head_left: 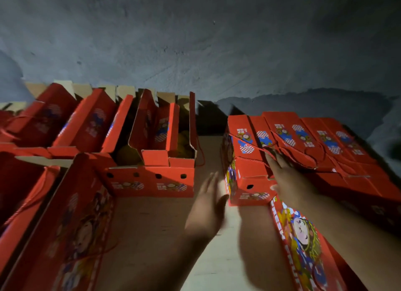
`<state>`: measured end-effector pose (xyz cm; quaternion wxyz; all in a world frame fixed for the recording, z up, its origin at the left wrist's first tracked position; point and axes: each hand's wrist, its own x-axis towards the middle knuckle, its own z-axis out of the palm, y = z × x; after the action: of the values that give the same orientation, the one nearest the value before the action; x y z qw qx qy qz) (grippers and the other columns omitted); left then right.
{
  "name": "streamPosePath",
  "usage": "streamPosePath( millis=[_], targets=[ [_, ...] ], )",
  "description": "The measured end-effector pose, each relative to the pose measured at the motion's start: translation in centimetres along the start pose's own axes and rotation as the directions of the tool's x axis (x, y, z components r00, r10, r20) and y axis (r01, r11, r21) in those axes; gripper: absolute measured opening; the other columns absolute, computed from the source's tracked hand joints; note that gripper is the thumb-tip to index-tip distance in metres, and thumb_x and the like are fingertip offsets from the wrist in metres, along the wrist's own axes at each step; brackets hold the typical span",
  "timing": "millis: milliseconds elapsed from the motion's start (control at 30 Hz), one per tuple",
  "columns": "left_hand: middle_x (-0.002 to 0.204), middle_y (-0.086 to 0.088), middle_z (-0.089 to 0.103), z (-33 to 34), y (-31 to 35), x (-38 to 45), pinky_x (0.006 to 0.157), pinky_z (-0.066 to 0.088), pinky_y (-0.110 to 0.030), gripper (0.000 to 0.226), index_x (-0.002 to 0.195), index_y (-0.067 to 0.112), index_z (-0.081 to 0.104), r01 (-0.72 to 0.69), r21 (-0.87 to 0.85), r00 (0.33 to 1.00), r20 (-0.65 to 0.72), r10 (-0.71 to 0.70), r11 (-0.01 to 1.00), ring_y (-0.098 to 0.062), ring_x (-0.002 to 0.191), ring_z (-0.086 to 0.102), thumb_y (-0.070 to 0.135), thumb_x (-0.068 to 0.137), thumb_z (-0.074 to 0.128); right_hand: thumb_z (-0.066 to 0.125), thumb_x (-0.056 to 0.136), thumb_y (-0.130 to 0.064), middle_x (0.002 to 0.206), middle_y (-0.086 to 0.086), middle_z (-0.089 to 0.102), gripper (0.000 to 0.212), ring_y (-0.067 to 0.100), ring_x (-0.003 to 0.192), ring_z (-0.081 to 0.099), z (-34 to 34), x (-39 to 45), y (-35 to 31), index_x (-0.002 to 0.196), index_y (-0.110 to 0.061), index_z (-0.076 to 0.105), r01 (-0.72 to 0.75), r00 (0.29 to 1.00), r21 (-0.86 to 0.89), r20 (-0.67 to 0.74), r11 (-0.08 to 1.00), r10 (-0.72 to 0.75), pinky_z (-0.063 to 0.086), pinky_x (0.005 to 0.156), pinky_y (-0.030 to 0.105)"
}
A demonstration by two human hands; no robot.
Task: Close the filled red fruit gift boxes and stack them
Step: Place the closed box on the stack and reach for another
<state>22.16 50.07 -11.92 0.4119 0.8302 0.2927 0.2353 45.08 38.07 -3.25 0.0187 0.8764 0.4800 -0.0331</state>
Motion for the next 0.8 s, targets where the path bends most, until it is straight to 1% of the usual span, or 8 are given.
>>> streamPosePath(
  millis=[100, 200, 267, 367, 500, 600, 667, 800],
  targets=[
    [0.148, -0.003, 0.054, -3.1, -2.7, -1.7, 0.114, 0.035, -0.025, 0.05, 0.149, 0.018, 0.048, 0.236, -0.106, 0.907, -0.333, -0.258, 0.966, -0.021, 0.139, 0.049, 0.032, 0.104, 0.063, 0.073, 0.096, -0.018, 0.175, 0.003, -0.015, 0.106, 0.026, 0.162, -0.008, 0.6, -1.1, -0.6, 0.168, -0.02, -0.006, -0.021, 1.0, 0.035, -0.009, 0.999, 0.021, 0.018, 0.13, 0.037],
    [0.134, -0.004, 0.063, -5.8, -4.0, -1.1, 0.105, 0.045, -0.033, 0.043, 0.14, 0.017, 0.049, 0.289, -0.307, 0.799, -0.445, -0.405, 0.907, -0.026, 0.127, 0.059, 0.028, 0.102, 0.065, 0.073, 0.097, -0.021, 0.175, 0.003, -0.011, 0.1, 0.027, 0.162, -0.006, 1.0, -2.2, -1.5, 0.168, -0.017, 0.002, -0.061, 0.997, 0.128, -0.031, 0.99, 0.065, 0.019, 0.128, 0.038],
    [0.136, -0.004, 0.064, -6.5, -4.2, -0.4, 0.108, 0.046, -0.036, 0.051, 0.146, 0.015, 0.049, 0.306, -0.357, 0.793, -0.418, -0.444, 0.882, -0.022, 0.128, 0.06, 0.033, 0.101, 0.068, 0.073, 0.097, -0.024, 0.176, 0.002, -0.008, 0.095, 0.026, 0.162, -0.003, 1.1, -2.9, -1.7, 0.167, -0.015, 0.011, -0.067, 0.997, 0.168, -0.035, 0.983, 0.074, 0.02, 0.129, 0.04],
    [0.121, 0.016, 0.07, -6.3, -4.0, 0.3, 0.102, 0.053, -0.04, 0.042, 0.135, 0.037, 0.054, 0.309, -0.476, 0.804, -0.332, -0.493, 0.824, 0.002, 0.111, 0.066, 0.046, 0.097, 0.07, 0.071, 0.098, -0.025, 0.175, 0.001, -0.008, 0.09, 0.024, 0.162, -0.004, 1.3, -3.8, -1.6, 0.167, -0.015, 0.014, -0.052, 0.998, 0.167, -0.035, 0.985, 0.059, 0.018, 0.131, 0.039],
    [0.104, 0.014, 0.074, -6.3, -4.1, 0.7, 0.082, 0.064, -0.05, 0.042, 0.116, 0.044, 0.057, 0.275, -0.664, 0.819, -0.217, -0.531, 0.696, -0.018, 0.103, 0.075, 0.06, 0.083, 0.078, 0.071, 0.098, -0.022, 0.176, -0.001, -0.007, 0.086, 0.022, 0.162, 0.002, 1.0, -4.8, -1.5, 0.167, -0.017, 0.018, -0.037, 0.998, 0.216, -0.038, 0.976, 0.047, 0.021, 0.13, 0.036],
    [0.107, 0.013, 0.075, -6.9, -3.7, 0.5, 0.07, 0.064, -0.037, 0.054, 0.124, 0.034, 0.059, 0.267, -0.714, 0.832, -0.168, -0.528, 0.648, -0.017, 0.101, 0.076, 0.062, 0.083, 0.079, 0.071, 0.098, -0.014, 0.176, -0.004, -0.001, 0.085, 0.019, 0.162, 0.01, 0.7, -5.7, -1.7, 0.167, -0.02, 0.021, -0.05, 0.996, 0.317, -0.052, 0.947, 0.07, 0.028, 0.127, 0.035],
    [0.113, 0.01, 0.076, -7.2, -3.1, 0.0, 0.074, 0.064, -0.035, 0.058, 0.128, 0.034, 0.06, 0.274, -0.719, 0.838, -0.148, -0.525, 0.639, -0.016, 0.103, 0.076, 0.066, 0.083, 0.077, 0.07, 0.097, -0.011, 0.175, -0.003, 0.004, 0.085, 0.019, 0.161, 0.013, 0.4, -6.4, -2.1, 0.167, -0.021, 0.022, -0.049, 0.995, 0.346, -0.069, 0.937, 0.077, 0.028, 0.127, 0.036],
    [0.116, 0.008, 0.077, -7.2, -1.6, -2.1, 0.095, 0.059, -0.05, 0.045, 0.125, 0.038, 0.064, 0.31, -0.707, 0.855, -0.084, -0.512, 0.635, -0.016, 0.108, 0.075, 0.065, 0.09, 0.07, 0.071, 0.096, -0.014, 0.174, -0.001, 0.012, 0.085, 0.019, 0.161, 0.013, 0.1, -8.1, -3.2, 0.166, -0.023, 0.024, -0.045, 0.994, 0.37, -0.076, 0.928, 0.078, 0.025, 0.128, 0.038]
  ],
)
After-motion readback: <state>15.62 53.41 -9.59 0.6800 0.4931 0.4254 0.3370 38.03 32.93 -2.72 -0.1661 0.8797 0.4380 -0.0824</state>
